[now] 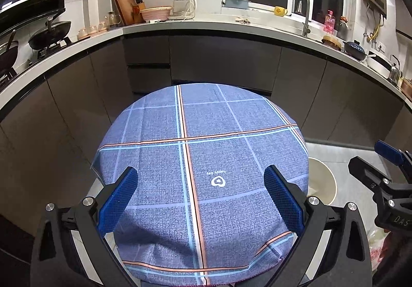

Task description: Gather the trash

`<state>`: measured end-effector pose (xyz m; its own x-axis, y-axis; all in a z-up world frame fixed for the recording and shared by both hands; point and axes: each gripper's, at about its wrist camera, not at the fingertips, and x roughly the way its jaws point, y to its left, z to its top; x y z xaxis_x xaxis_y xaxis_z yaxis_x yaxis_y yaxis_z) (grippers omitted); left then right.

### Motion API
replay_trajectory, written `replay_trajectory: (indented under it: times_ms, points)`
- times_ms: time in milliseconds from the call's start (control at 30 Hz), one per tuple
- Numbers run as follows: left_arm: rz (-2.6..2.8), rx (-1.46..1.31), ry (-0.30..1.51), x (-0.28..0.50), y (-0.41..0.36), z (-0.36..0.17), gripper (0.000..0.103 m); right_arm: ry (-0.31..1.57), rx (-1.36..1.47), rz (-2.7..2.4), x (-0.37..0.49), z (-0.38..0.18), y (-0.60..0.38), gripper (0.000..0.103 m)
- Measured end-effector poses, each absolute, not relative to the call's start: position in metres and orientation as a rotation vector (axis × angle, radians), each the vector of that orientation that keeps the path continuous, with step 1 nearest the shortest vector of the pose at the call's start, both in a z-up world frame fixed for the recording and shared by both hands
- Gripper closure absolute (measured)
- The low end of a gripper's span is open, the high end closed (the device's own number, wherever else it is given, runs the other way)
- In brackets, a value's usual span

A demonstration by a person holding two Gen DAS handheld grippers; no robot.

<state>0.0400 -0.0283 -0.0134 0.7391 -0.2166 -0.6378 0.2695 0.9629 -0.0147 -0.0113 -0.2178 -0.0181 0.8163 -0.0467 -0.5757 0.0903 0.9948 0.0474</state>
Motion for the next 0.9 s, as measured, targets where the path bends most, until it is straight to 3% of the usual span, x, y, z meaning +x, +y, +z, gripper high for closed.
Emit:
replay_trajectory:
  times_ms: [900]
  points:
    - [-0.265, 0.068, 0.649, 0.031, -0.024, -0.002, 0.008, 0.578, 0.074, -0.067, -0.015, -0.01, -0.218, 0.003]
